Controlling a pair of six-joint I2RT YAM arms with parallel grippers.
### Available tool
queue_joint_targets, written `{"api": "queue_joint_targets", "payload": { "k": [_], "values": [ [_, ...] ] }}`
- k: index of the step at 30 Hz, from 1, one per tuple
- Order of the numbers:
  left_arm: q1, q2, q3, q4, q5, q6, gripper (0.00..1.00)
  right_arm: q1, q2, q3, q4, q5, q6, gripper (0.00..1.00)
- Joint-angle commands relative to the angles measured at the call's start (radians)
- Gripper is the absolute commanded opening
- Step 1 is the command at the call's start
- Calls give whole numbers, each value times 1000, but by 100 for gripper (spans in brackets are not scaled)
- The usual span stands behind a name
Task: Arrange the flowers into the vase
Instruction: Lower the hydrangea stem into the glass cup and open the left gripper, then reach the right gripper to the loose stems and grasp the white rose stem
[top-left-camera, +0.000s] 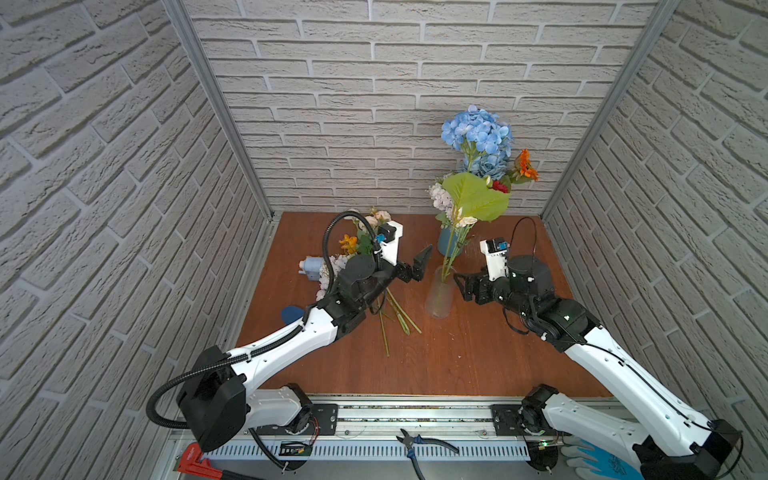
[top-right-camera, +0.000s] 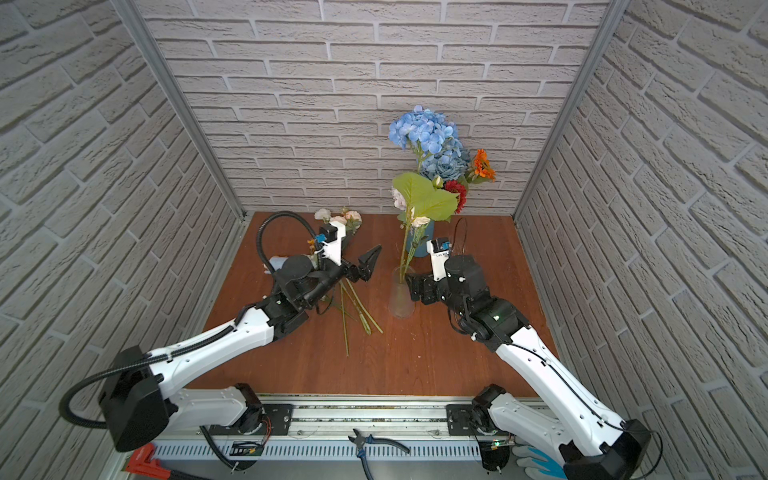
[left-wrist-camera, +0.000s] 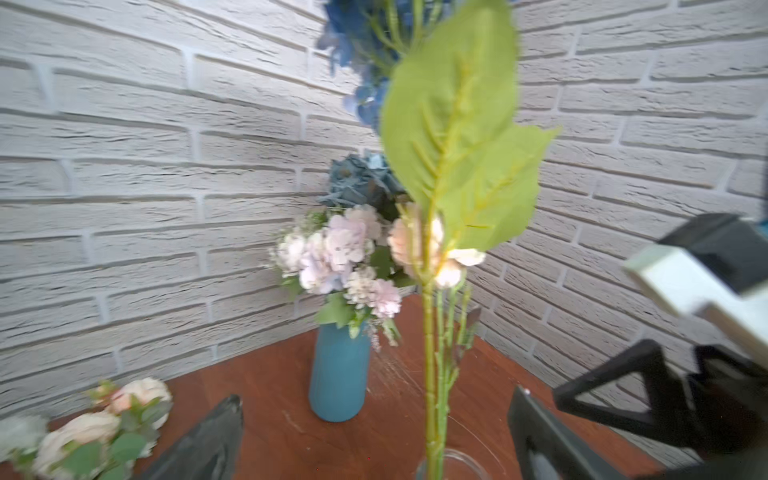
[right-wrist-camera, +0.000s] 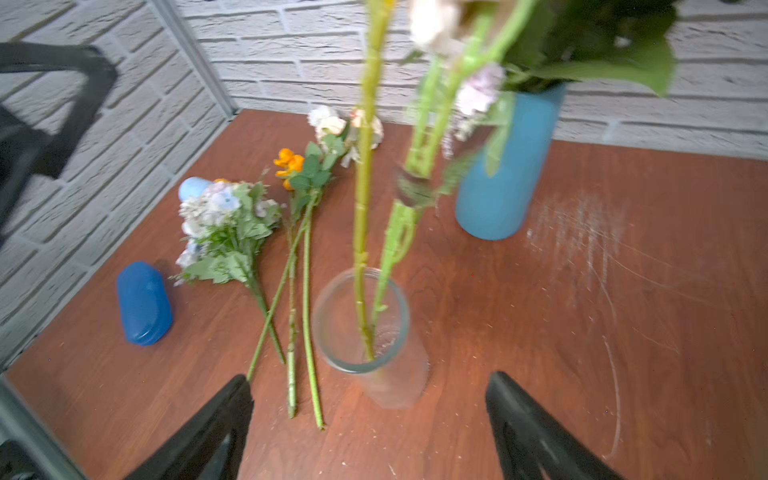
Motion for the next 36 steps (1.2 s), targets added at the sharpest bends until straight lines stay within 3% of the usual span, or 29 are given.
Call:
{"api": "queue_joint_targets", "payload": {
  "k": [1,9,13,17,25,30,36],
  "values": [
    [85,-61,-75,-64,-79,-98,98,101,59,66,8,-37,-54,86],
    [328,-211,-254,-168,-86,-324,98,252,330,171,115,-78,3,68],
    [408,-259,-334,-180,-51,-383,98,265,519,251,160,-26,125,54],
    [454,-290,-389,-204,-30,-410,98,265,693,324,225,-9,234,50],
    [488,-296,-485,-178,37,-449,98,254,1039,567,240,41,300,44],
    [499,-282,-513,-154,70,-451,98,240,1182,687,217,148,325,37],
    [514,-271,-514,-135,94,-446,98,198,1288,759,222,166,370,30]
  ]
}}
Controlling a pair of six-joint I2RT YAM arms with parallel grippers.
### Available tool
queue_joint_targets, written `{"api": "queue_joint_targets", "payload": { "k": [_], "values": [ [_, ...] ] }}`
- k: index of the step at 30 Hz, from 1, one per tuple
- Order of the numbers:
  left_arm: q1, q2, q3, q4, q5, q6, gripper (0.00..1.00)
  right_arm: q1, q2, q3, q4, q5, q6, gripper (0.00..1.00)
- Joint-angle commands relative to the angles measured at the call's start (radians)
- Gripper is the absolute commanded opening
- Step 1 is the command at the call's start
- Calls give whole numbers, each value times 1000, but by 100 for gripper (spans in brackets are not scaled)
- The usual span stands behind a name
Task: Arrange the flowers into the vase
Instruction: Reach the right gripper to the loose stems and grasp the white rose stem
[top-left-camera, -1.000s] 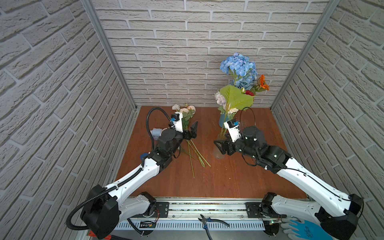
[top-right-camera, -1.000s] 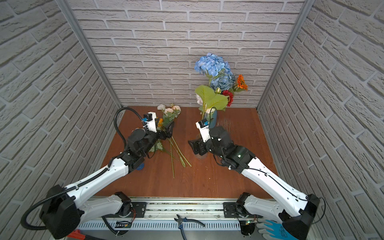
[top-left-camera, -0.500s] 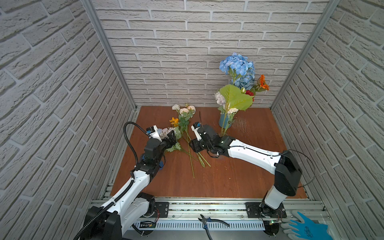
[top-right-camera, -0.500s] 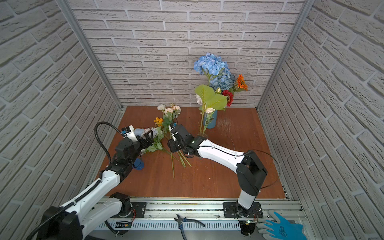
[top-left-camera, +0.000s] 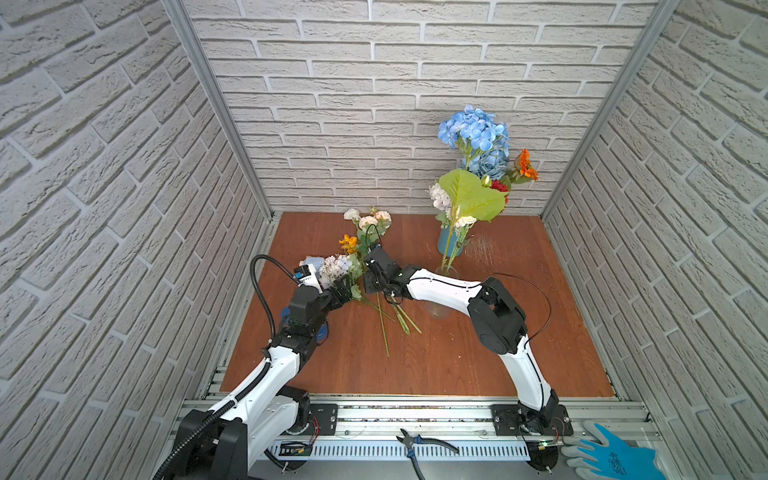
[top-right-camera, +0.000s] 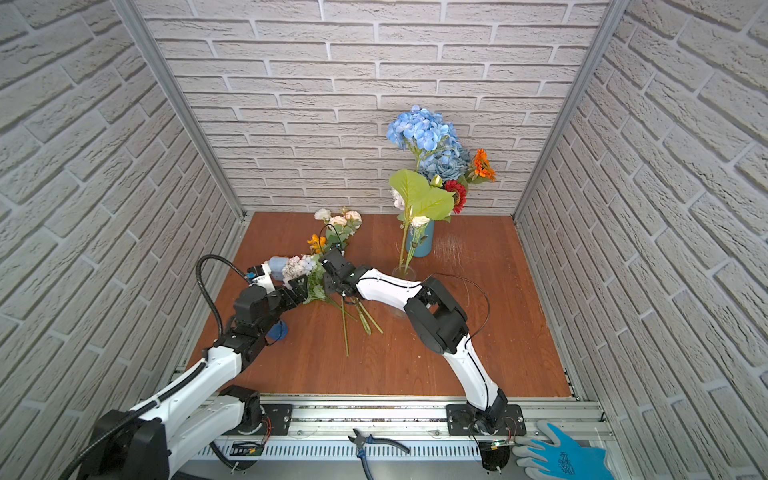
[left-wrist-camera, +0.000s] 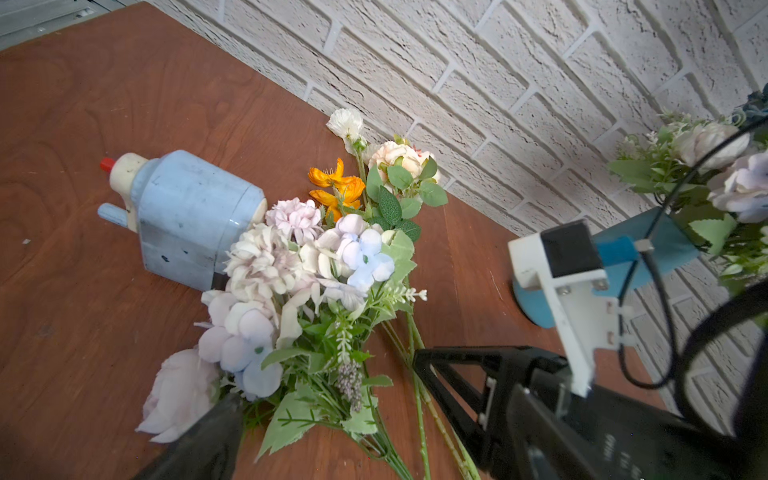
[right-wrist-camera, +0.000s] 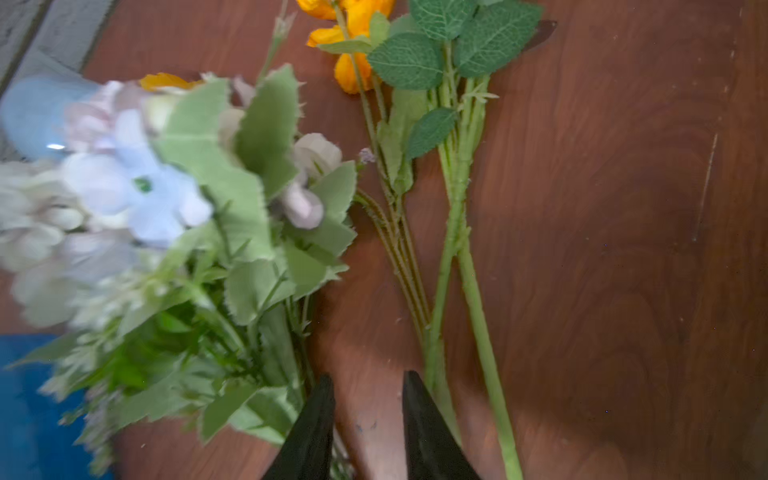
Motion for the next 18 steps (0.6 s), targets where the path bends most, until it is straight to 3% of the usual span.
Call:
{"api": "queue_joint_targets", "payload": {
  "k": [1,18],
  "values": [
    [13,2,-12,66,20,-2,98,-30,25,47,28,39,42,29],
    [27,4,-13,72,27,-11,98,-47,130,132,35,-1,55,22]
  ]
}}
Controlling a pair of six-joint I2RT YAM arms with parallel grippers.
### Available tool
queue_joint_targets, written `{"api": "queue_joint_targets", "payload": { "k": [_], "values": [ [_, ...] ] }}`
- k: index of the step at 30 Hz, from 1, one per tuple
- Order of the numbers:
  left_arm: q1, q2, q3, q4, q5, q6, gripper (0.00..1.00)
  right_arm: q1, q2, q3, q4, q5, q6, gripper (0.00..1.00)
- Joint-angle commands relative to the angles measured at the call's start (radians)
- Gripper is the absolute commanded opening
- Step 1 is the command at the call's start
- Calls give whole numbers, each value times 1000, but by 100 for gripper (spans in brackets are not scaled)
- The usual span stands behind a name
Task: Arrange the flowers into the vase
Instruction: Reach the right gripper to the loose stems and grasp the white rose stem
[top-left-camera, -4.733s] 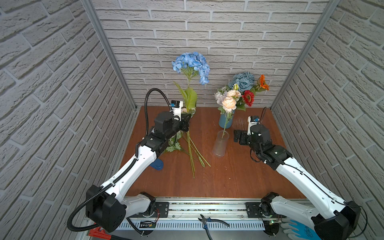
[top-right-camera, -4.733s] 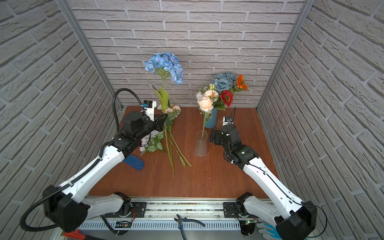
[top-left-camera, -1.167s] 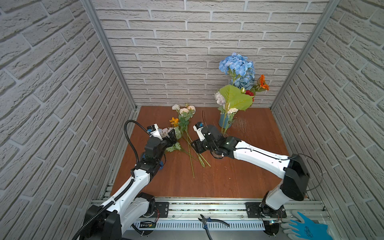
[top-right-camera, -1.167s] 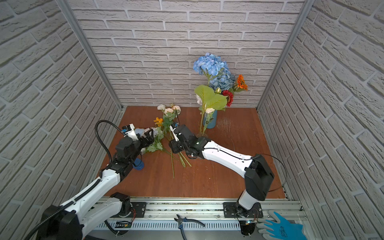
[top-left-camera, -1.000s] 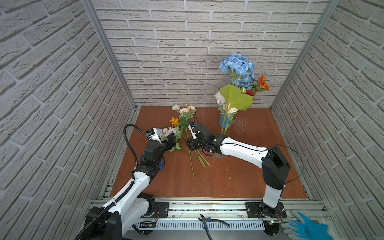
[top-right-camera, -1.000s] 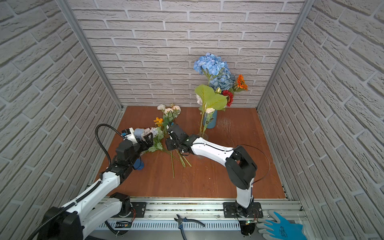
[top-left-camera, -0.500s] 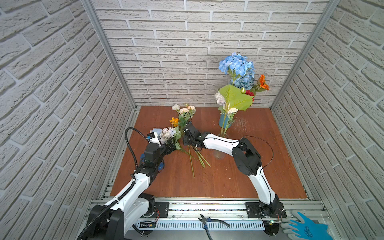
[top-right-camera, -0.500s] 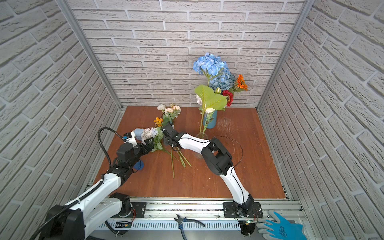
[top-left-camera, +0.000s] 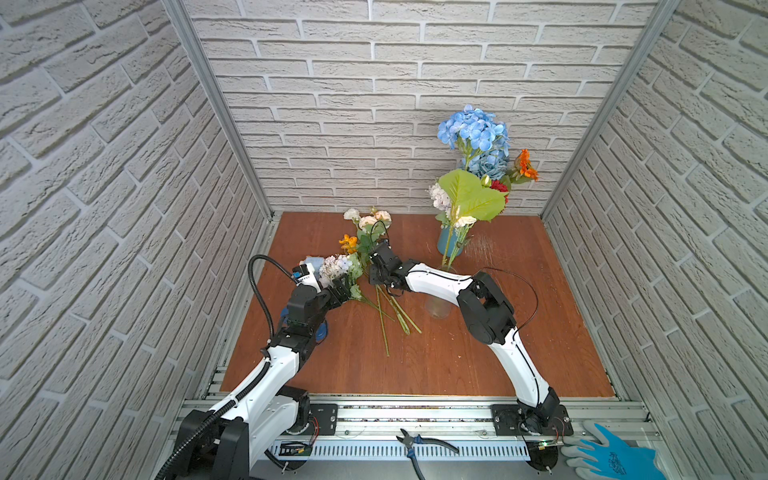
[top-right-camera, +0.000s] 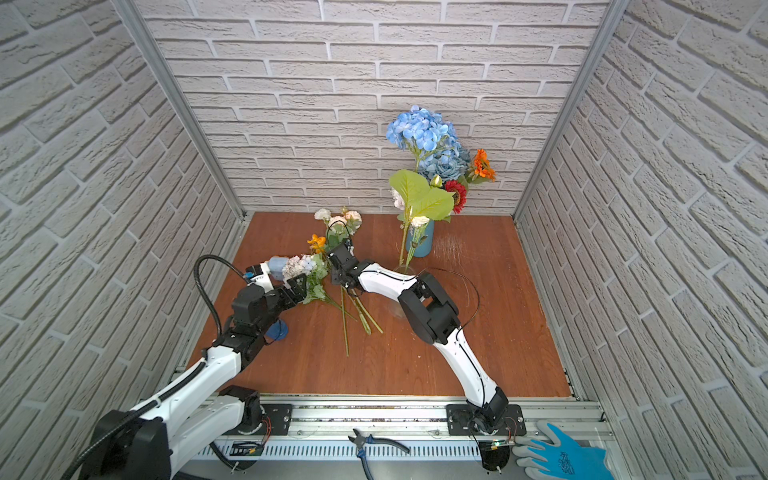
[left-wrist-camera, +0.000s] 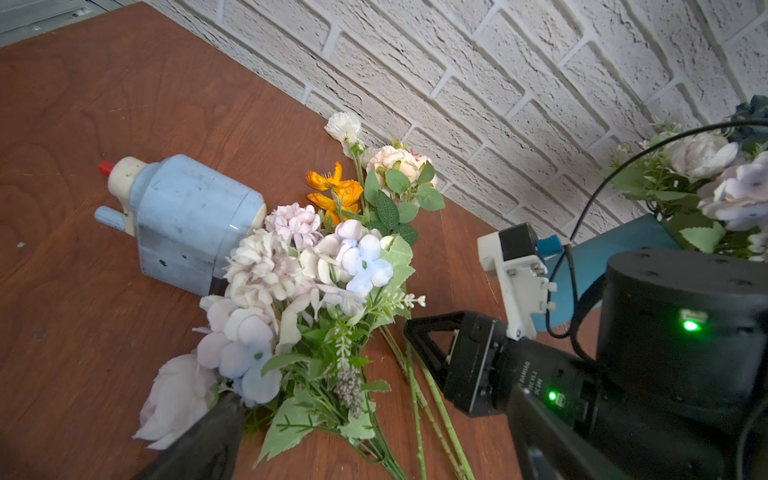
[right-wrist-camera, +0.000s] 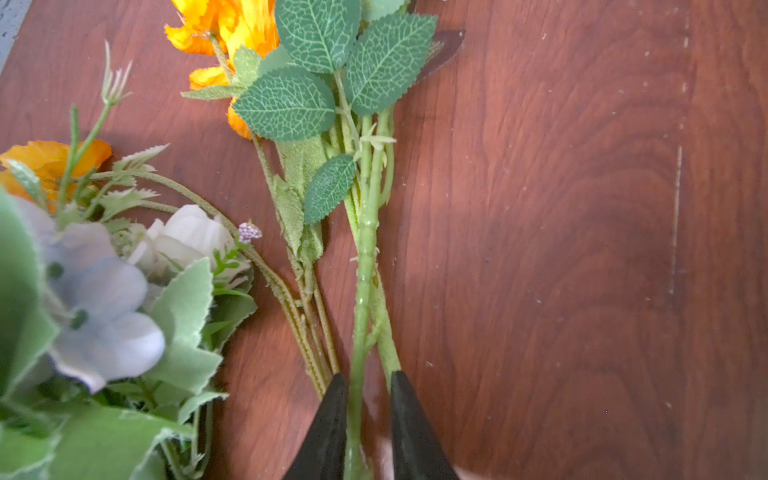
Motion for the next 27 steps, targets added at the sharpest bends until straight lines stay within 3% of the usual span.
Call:
{"api": "queue_joint_targets", "payload": {
  "k": [1,13,15,17,27],
  "values": [
    [9,3,-13,64,6,-4,98,3,19,34,32,-12,6,22],
    [9,-9,-15,55,9,-8,98,2,92,101,-16,-14,15,20],
    [10,-12,-16,55,8,-8,98,-1,94,103,-16,-18,18,6],
    [10,-15,-17,53,7,-8,98,-1,83,100,-12,-18,19,6],
    [13,-21,-18,52,7,-10,98,-1,-167,-95,142,-54,-75,5]
  ]
}}
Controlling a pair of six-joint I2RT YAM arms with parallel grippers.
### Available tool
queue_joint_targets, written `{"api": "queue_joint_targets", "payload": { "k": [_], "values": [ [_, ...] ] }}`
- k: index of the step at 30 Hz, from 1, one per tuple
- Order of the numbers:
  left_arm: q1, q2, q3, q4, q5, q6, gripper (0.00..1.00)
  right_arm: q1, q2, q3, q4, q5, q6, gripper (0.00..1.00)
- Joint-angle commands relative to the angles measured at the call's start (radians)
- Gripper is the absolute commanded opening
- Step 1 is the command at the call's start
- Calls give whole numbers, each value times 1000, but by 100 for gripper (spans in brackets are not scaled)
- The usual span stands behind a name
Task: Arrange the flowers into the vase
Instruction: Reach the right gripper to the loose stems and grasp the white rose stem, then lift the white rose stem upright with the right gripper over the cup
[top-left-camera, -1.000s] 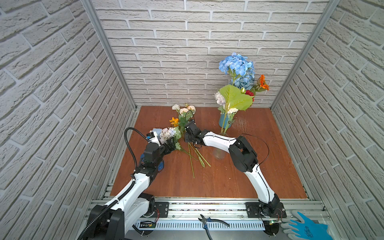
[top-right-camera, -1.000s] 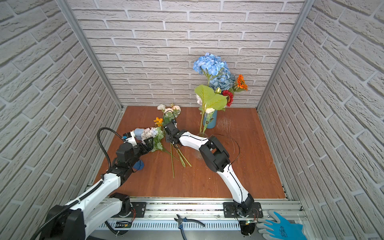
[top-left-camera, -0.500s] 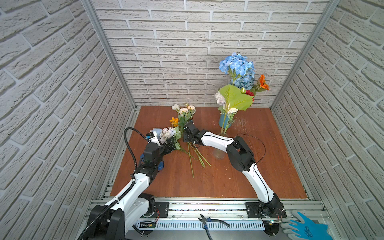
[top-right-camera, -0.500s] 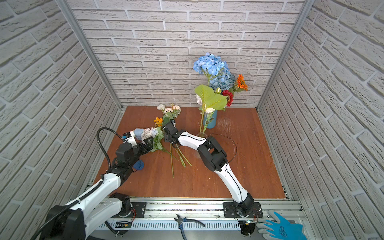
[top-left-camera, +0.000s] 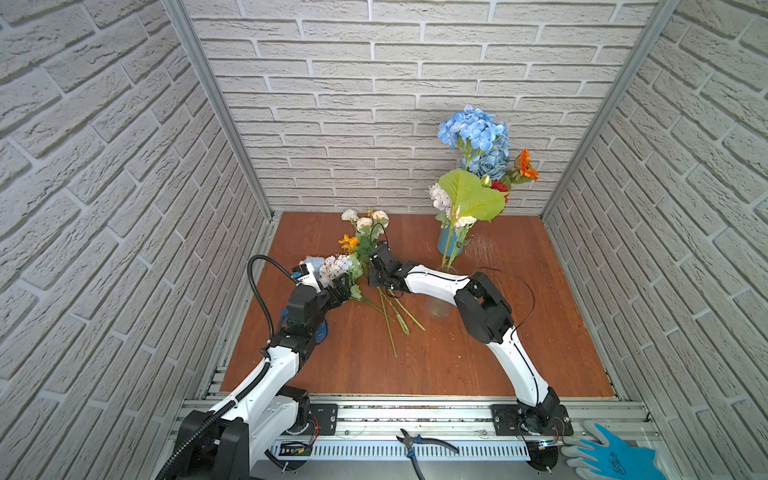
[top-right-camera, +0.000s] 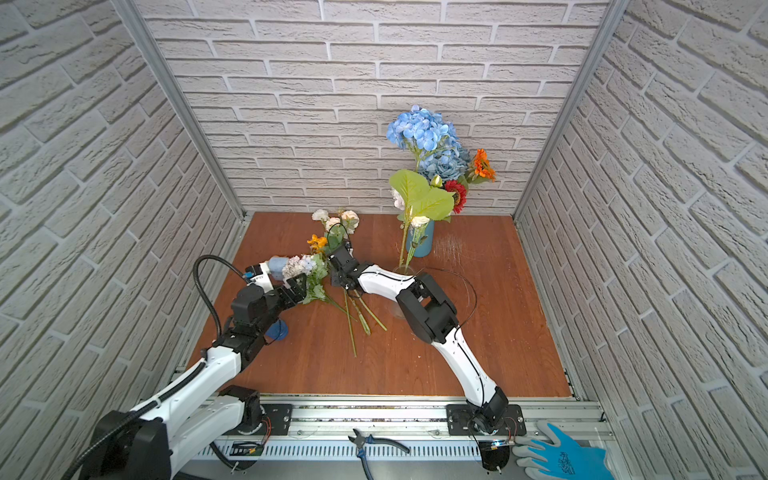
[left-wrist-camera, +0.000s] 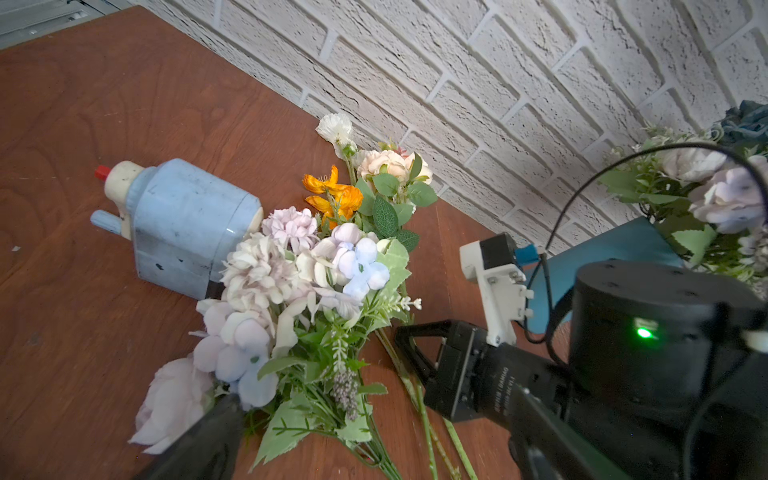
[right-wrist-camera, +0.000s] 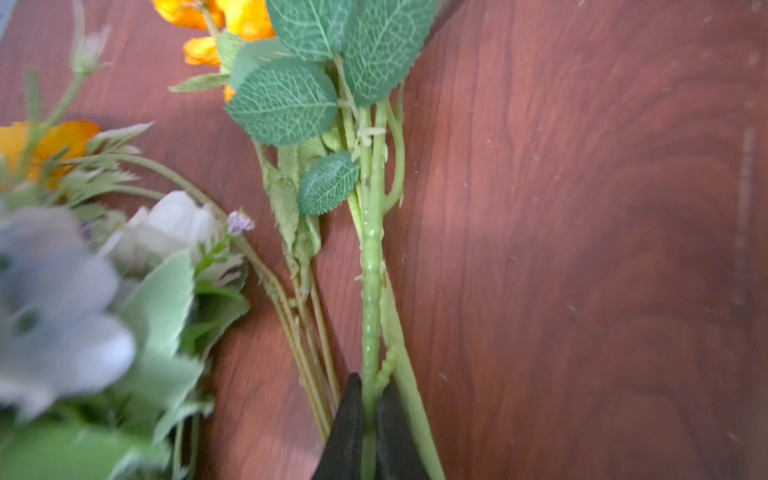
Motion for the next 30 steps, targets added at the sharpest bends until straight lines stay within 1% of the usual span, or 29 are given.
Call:
{"api": "queue_joint_targets", "payload": {
  "k": [1,7,11,15,17,20,23,26,30],
  "values": [
    [10,-20,-16,42,2,-11,98,-1,-181,-64,117,-35,-66,5],
    [11,-20,-14,45,2,-21,98,-1,-391,-235,228,-130,-166,5],
    [10,-8,-10,56,7,-35,98,-2,-528,-338,294,-140,-223,5],
    [12,15,-3,76,31,-58,98,-2,-664,-441,403,-139,-305,6],
    [10,31,6,85,46,-66,98,-2,-712,-457,421,-151,-351,6],
    [11,56,26,98,73,-73,98,-2,-777,-442,386,-167,-427,6],
    [6,84,44,111,89,-80,98,-1,-841,-435,357,-160,-502,6],
    [-3,112,56,130,92,-88,98,-2,-911,-442,356,-131,-572,6],
    [-25,163,81,157,107,-97,98,-4,-990,-465,407,-81,-662,6]
  ]
}}
